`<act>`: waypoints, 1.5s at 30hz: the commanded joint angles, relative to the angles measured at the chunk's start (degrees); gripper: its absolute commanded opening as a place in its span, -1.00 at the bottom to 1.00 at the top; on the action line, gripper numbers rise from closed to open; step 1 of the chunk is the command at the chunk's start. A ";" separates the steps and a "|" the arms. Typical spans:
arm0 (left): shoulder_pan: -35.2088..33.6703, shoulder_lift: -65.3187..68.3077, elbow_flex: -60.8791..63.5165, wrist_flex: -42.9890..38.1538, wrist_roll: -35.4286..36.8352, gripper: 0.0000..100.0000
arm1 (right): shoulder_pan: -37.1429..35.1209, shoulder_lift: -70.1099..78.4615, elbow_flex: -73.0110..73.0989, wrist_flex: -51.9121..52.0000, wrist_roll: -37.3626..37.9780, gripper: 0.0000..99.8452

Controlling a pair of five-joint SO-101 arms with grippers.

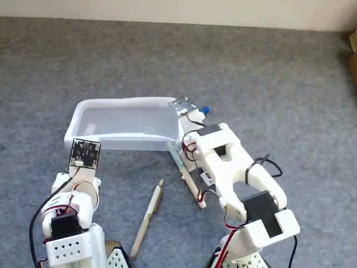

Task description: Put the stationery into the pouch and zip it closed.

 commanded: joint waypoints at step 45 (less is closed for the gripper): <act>-0.57 -0.48 -22.02 3.34 7.91 -0.52 | -16.22 -50.07 7.52 -0.48 4.13 -0.99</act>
